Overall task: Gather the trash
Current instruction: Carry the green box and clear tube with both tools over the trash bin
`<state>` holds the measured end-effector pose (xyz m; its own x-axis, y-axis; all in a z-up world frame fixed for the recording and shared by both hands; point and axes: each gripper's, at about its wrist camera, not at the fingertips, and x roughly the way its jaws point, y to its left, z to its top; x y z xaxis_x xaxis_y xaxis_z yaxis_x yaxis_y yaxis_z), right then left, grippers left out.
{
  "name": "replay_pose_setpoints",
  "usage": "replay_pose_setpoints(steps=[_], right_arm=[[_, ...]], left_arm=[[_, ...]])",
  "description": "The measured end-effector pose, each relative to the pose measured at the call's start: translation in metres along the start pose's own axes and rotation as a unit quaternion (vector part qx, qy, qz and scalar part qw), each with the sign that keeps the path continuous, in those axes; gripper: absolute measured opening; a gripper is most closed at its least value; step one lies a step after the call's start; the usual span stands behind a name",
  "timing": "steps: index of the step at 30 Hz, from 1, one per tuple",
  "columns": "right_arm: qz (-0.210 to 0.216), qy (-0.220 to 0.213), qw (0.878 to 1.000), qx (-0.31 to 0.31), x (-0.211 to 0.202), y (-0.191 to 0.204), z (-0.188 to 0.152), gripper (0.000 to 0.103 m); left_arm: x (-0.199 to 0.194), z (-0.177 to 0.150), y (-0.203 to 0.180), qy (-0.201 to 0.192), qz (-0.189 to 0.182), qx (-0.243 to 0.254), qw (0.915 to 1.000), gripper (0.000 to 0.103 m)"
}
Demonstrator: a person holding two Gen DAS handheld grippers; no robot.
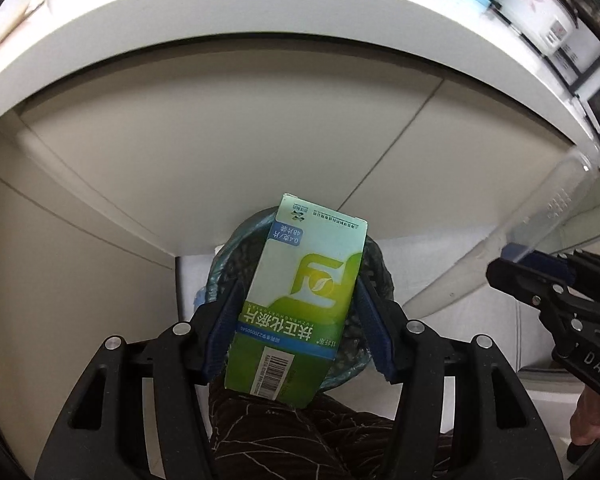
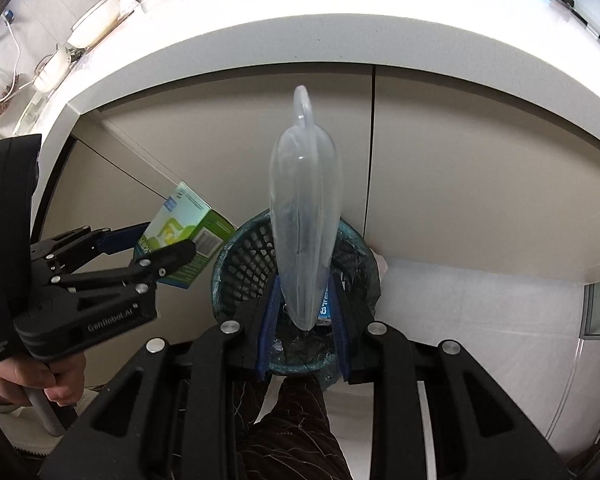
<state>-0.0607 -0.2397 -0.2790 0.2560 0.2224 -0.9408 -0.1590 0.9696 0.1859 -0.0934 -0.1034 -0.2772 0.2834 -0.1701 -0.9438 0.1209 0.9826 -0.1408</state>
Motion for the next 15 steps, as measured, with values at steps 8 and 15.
replay_pose_setpoints(steps=[8, 15], right_arm=[[0.003, -0.005, 1.000, -0.002, -0.005, 0.003, 0.001, 0.024], [0.015, -0.006, 1.000, -0.016, 0.000, 0.015, 0.008, 0.024]], left_arm=[[-0.019, 0.002, 0.006, -0.033, 0.000, -0.003, 0.9994, 0.094], [-0.031, 0.002, 0.028, -0.043, 0.004, -0.036, 0.9984, 0.097]])
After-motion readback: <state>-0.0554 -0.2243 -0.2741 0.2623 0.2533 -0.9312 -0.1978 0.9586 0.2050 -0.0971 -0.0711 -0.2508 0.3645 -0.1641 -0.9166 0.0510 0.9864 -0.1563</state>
